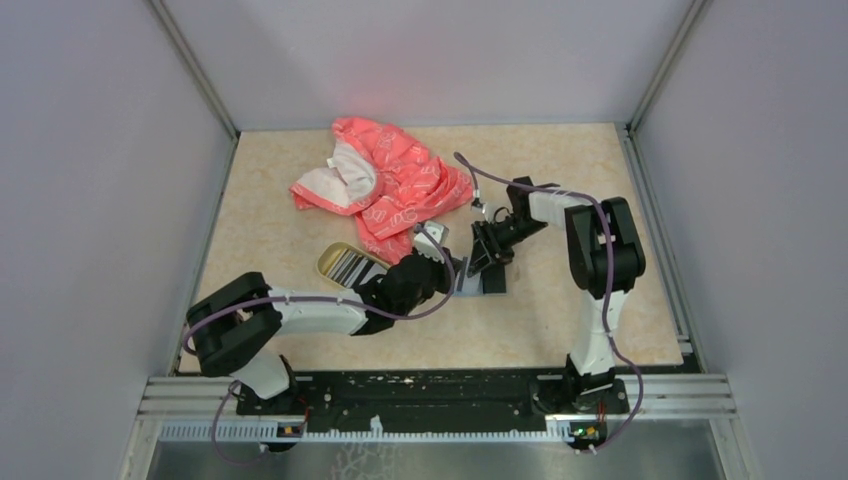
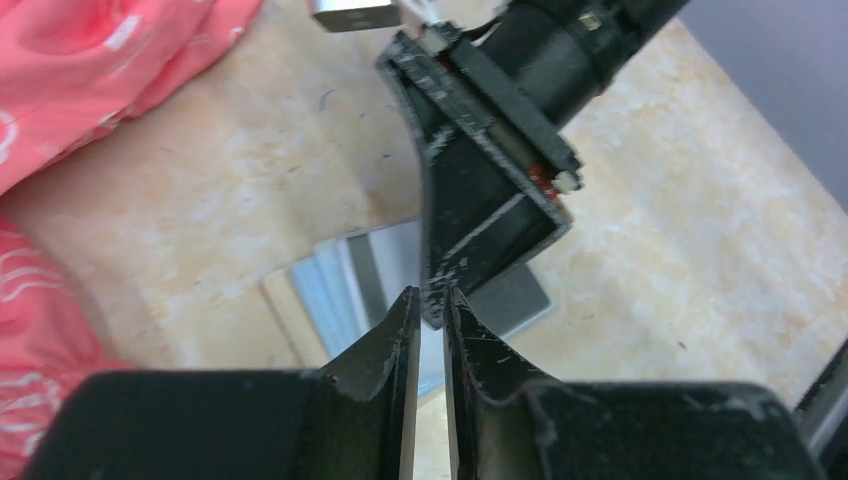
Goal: Put the credit cards into the card holder
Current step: Insert the credit card into the card holder.
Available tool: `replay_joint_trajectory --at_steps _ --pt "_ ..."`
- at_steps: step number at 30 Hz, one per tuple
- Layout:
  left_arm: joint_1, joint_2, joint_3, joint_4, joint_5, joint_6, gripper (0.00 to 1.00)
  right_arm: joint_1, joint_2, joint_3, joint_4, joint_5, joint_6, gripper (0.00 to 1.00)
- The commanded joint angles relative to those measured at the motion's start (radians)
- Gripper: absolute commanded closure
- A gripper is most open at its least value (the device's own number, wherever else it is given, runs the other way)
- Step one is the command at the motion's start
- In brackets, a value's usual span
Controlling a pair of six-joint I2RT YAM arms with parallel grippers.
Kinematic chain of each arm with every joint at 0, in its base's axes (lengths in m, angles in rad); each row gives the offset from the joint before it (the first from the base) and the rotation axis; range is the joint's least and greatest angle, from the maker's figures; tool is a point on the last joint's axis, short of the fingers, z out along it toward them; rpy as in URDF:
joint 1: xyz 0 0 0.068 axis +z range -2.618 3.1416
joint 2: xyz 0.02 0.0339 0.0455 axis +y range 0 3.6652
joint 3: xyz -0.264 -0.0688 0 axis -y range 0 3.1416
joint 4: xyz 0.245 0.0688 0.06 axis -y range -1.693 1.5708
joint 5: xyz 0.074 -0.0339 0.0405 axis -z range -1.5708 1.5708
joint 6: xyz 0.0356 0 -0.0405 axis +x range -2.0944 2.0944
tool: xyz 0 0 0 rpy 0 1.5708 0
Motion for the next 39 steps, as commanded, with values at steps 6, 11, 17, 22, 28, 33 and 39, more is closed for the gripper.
replay_joint_trajectory --at_steps 6,11,17,22,28,33,39 --pt "0.057 0.015 -0.067 0.001 -0.003 0.001 0.80 0.073 -0.043 0.003 0.037 0.147 0.010 0.46" --pt "0.058 0.031 -0.090 0.105 0.107 0.010 0.79 0.106 -0.015 0.026 0.039 0.165 0.023 0.46" --pt "0.058 0.019 -0.129 0.147 0.089 0.001 0.79 0.154 -0.053 0.021 0.060 0.293 0.012 0.45" --pt "0.058 0.007 -0.159 0.106 0.011 -0.055 0.81 0.202 -0.116 0.005 0.106 0.387 0.004 0.45" --pt "0.059 -0.013 -0.202 0.077 -0.018 -0.123 0.82 0.212 -0.106 -0.003 0.103 0.316 -0.015 0.45" --pt "0.058 -0.009 -0.211 0.012 -0.013 -0.180 0.82 0.260 -0.091 -0.005 0.106 0.354 -0.038 0.45" --pt "0.058 -0.013 -0.234 0.011 0.028 -0.221 0.83 0.275 -0.091 0.003 0.083 0.381 -0.074 0.44"
